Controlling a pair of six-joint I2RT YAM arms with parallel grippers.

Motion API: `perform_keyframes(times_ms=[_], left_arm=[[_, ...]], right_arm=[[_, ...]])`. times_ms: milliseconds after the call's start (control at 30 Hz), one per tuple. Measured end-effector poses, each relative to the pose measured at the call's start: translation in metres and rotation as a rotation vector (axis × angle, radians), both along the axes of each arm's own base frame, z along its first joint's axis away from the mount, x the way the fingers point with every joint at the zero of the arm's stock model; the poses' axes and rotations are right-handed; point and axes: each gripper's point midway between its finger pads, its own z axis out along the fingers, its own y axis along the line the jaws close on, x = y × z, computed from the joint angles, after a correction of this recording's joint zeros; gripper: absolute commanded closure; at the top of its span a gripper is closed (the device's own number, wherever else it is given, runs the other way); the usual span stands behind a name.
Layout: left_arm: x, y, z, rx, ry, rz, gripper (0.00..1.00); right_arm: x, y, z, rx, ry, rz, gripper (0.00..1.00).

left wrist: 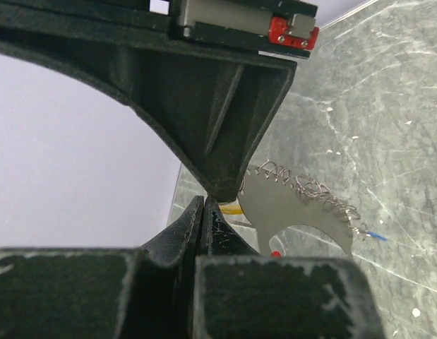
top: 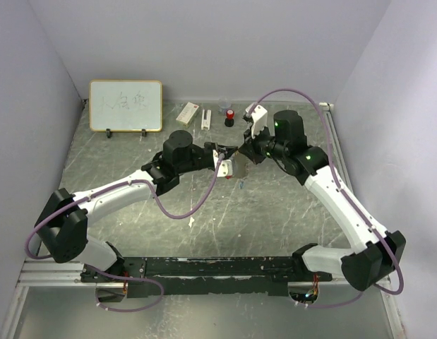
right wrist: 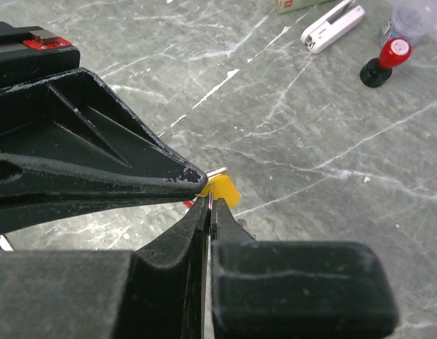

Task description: Put the keys on the keyring

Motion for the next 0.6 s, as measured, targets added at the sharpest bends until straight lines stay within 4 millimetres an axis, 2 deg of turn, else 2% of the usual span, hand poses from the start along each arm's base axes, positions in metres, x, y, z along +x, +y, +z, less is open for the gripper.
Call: perform_keyframes(times_ms=[200, 600], left_arm=[[0.004, 0.003, -0.002, 0.009, -0.002, 0.016, 0.93], [0.005, 0.006, -0.010, 0.032, 0.018, 0.025, 0.94]], right_arm=[[0.008, 0.005, -0.006, -0.034, 0.072, 0.007, 0.99], [0.009, 0.009, -0.017, -0.050, 0.130, 0.017, 1.00]])
